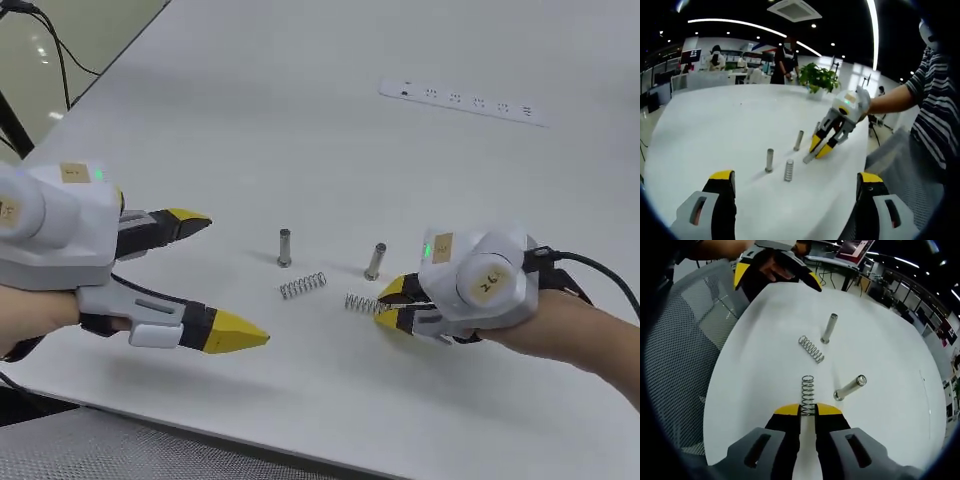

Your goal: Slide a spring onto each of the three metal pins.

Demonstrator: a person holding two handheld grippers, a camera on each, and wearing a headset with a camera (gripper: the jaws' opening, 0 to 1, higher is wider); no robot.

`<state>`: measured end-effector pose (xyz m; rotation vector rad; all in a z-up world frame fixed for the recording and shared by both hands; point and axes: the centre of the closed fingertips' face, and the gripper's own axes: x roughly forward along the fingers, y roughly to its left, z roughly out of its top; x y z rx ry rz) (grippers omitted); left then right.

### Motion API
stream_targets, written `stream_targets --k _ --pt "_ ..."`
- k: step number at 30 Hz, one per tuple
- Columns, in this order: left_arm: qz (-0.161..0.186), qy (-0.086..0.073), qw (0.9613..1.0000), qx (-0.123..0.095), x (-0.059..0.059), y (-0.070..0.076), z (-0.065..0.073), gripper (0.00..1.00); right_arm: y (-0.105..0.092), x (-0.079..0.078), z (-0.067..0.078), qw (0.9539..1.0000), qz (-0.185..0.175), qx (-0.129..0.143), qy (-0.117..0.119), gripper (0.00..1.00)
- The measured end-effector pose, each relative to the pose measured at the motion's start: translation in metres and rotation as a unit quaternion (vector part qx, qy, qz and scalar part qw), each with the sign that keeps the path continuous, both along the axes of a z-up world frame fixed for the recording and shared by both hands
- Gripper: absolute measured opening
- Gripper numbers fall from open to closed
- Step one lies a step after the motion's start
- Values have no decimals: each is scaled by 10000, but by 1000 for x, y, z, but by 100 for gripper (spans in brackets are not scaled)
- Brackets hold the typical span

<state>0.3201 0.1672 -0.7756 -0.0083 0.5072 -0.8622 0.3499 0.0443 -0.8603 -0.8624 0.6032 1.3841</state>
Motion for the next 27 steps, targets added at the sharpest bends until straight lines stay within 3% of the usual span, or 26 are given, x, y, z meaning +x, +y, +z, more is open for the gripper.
stream_targets --k 5,10,18,27 --pt "-30 33 10000 14 -1 -1 -1 98 -1 -3 14 9998 -48 180 -40 7" --pt "-147 82 9997 201 -8 -1 -8 97 -6 -7 28 9996 -31 250 -106 7" --pt "-206 95 9996 171 -9 -4 -8 96 -17 -5 51 9992 -90 346 -175 7" --pt "-384 49 9992 11 -12 -17 1 91 -33 -14 62 9993 -93 319 -148 7"
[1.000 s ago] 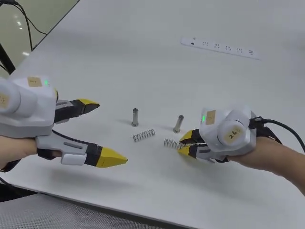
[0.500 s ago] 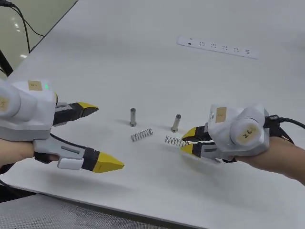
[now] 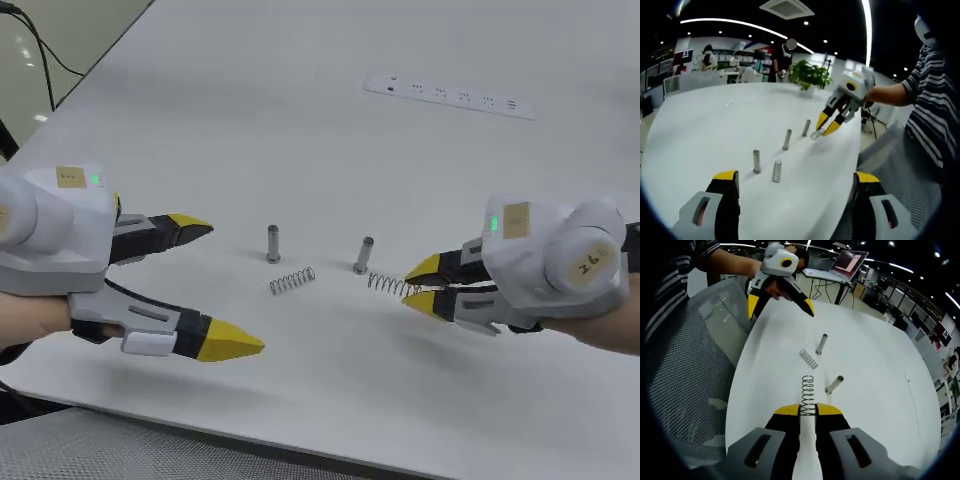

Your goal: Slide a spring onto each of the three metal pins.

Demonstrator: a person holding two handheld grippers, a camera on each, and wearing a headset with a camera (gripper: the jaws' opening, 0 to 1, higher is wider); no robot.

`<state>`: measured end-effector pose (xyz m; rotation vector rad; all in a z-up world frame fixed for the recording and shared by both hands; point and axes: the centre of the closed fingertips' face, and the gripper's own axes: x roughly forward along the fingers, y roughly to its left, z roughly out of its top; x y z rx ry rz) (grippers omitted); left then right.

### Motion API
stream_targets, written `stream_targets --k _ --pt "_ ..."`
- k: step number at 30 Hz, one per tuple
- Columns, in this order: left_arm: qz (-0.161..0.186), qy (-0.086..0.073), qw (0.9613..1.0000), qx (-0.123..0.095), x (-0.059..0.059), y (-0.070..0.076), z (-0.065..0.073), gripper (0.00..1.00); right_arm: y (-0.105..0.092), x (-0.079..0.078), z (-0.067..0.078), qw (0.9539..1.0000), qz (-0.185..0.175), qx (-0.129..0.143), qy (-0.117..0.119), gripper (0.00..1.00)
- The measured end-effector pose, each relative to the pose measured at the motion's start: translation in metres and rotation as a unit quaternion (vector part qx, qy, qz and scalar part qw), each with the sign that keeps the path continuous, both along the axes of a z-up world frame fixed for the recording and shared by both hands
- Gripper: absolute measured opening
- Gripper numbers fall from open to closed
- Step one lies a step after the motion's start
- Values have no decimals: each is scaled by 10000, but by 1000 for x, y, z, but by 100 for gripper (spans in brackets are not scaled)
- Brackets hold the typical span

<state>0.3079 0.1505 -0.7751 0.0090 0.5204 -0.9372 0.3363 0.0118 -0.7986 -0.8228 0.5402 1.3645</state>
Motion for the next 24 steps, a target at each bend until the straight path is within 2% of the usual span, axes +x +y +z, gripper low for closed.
stream_targets --k 2,3,4,9,10,11,12,13,15,18,20,24 --pt "-137 87 9998 -85 -4 -6 3 84 -1 -3 0 10000 -18 0 -8 7" --pt "-202 33 9996 -188 -5 -10 7 83 0 -3 -1 9999 -63 17 -100 7" --pt "-223 20 9995 -200 -4 -12 7 81 0 -4 -1 9999 -76 19 -140 7" --pt "-397 58 9991 -127 -2 -20 5 72 0 -13 -8 10000 22 -56 -58 7" --pt "-427 119 9989 -141 -2 -23 4 69 0 -14 -9 9999 34 -98 -93 7" --pt "-487 346 9981 -164 -6 -29 2 67 1 -14 -10 9998 41 -113 -129 7" --pt "-565 386 9974 -218 -7 -34 3 65 1 -16 -9 9998 78 -136 -124 7" --pt "-692 279 9969 -265 -9 -42 5 63 2 -19 -9 9997 149 -156 -135 7" --pt "-927 161 9955 -145 -12 -53 3 61 4 -21 -7 9995 209 -159 -148 7" --pt "-1047 112 9944 10 -10 -61 0 57 6 -22 -4 9991 307 -204 -188 7" --pt "-1051 176 9943 -24 -7 -66 -1 54 8 -22 -1 9992 321 -182 -184 7" --pt "-1111 172 9936 -61 -3 -77 -2 47 10 -22 3 9991 343 -150 -190 7"
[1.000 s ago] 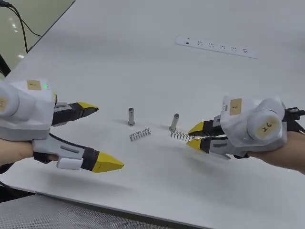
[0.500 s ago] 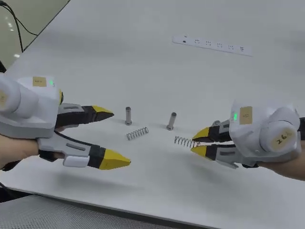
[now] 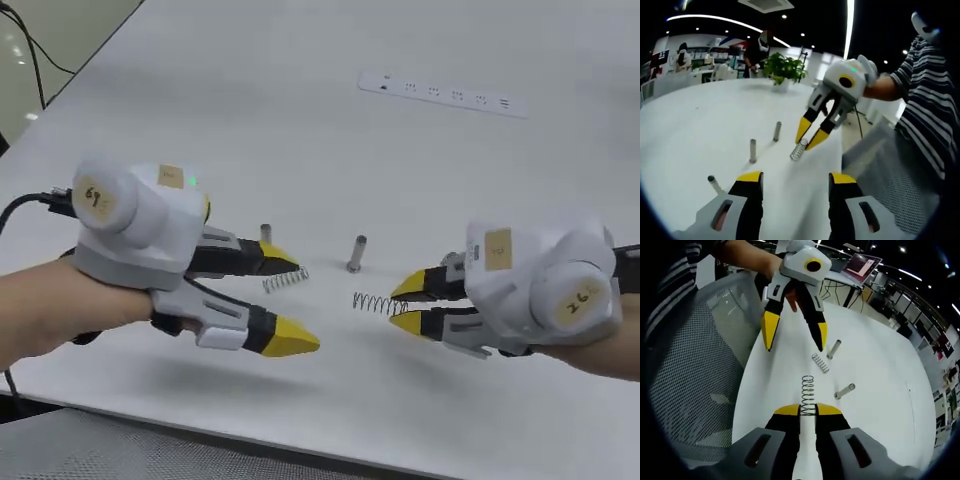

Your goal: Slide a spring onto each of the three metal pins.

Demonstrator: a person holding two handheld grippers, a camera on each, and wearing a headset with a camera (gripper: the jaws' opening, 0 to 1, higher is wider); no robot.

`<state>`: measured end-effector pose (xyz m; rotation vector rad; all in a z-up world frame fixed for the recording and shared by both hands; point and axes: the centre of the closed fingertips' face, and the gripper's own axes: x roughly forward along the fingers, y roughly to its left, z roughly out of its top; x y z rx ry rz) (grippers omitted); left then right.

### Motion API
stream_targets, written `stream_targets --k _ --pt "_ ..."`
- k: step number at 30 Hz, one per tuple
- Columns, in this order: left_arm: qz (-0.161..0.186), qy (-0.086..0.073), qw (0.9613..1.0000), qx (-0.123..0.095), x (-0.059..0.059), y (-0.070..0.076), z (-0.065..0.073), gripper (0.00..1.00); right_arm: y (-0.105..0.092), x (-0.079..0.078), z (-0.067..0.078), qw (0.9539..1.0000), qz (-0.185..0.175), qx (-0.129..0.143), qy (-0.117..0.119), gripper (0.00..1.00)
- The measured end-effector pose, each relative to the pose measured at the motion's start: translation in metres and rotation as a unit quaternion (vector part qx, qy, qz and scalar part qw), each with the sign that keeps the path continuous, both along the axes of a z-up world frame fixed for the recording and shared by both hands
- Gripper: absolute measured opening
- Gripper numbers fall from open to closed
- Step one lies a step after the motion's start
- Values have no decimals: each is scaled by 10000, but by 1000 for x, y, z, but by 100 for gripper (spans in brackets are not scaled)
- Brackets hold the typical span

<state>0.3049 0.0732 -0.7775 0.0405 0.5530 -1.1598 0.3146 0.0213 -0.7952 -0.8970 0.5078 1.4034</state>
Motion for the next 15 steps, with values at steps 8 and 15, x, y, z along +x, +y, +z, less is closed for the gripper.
stream_targets --k 8,15 --pt "-83 -348 9992 -162 11 -24 6 33 3 -2 6 9999 1 79 79 7" --pt "-172 -381 9988 -272 14 -39 6 27 3 -4 12 9999 47 150 52 7"
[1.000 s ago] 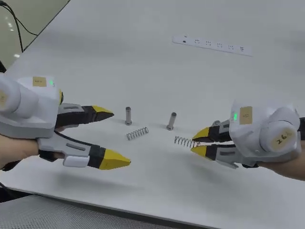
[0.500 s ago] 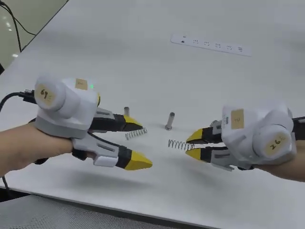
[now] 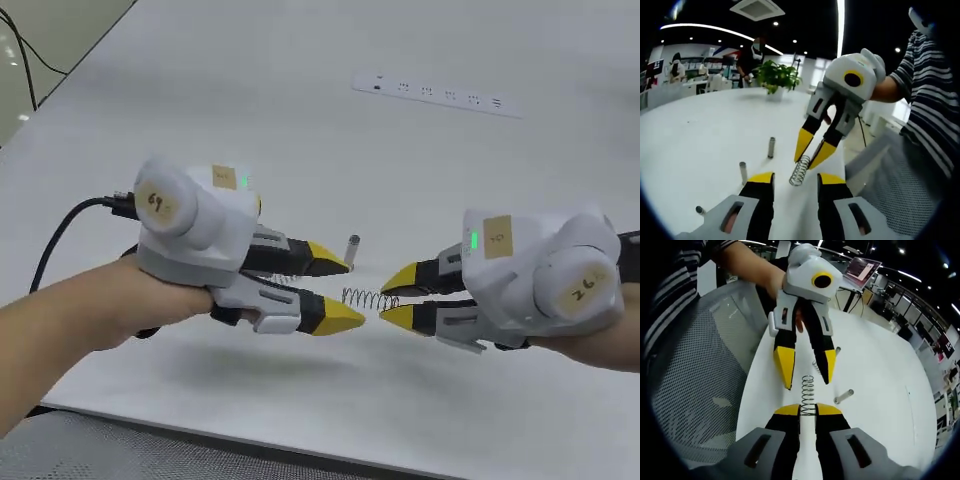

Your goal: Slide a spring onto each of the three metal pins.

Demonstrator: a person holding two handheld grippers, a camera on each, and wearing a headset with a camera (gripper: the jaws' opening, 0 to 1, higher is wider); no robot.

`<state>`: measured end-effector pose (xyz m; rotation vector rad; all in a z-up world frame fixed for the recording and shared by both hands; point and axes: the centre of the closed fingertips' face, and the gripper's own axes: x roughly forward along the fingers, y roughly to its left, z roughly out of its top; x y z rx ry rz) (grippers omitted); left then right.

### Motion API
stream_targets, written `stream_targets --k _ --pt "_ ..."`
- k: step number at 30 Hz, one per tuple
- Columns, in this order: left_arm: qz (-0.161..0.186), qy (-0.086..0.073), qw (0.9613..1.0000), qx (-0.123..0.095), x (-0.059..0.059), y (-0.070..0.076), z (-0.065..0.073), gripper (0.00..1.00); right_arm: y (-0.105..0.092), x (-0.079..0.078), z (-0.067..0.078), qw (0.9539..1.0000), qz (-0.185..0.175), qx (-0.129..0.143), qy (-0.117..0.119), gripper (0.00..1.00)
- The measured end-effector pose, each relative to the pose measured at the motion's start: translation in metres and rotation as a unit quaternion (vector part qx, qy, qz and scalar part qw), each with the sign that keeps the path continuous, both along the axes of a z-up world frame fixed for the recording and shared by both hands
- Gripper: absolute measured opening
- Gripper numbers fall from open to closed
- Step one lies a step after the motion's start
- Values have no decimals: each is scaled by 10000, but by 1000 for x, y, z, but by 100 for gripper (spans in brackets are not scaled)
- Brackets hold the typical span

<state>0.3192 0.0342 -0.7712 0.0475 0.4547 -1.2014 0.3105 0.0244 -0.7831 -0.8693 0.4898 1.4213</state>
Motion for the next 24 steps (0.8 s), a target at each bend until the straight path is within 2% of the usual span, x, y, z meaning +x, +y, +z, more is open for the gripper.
stream_targets --k 5,8,11,14,17,18,22,24 --pt "-87 -161 9998 -28 -1 -5 2 18 -1 0 3 10000 10 17 -27 7" --pt "-106 -175 9998 -59 0 -6 3 12 -1 0 5 10000 4 55 -33 7" --pt "-121 -183 9997 -72 0 -9 3 12 0 0 8 9999 -17 116 -16 7" --pt "-175 -292 9994 -93 0 -10 4 6 1 -1 9 9999 14 113 -25 7" --pt "-179 -378 9991 -114 0 -11 6 5 0 2 10 9999 7 106 -42 7" --pt "-170 -333 9992 -138 0 -11 5 5 -1 2 10 9999 6 108 -24 7" --pt "-223 -408 9987 -192 0 -12 7 4 -1 3 11 9999 -4 143 1 7" --pt "-278 -379 9987 -203 -1 -12 8 4 -1 1 11 9999 12 156 25 7"
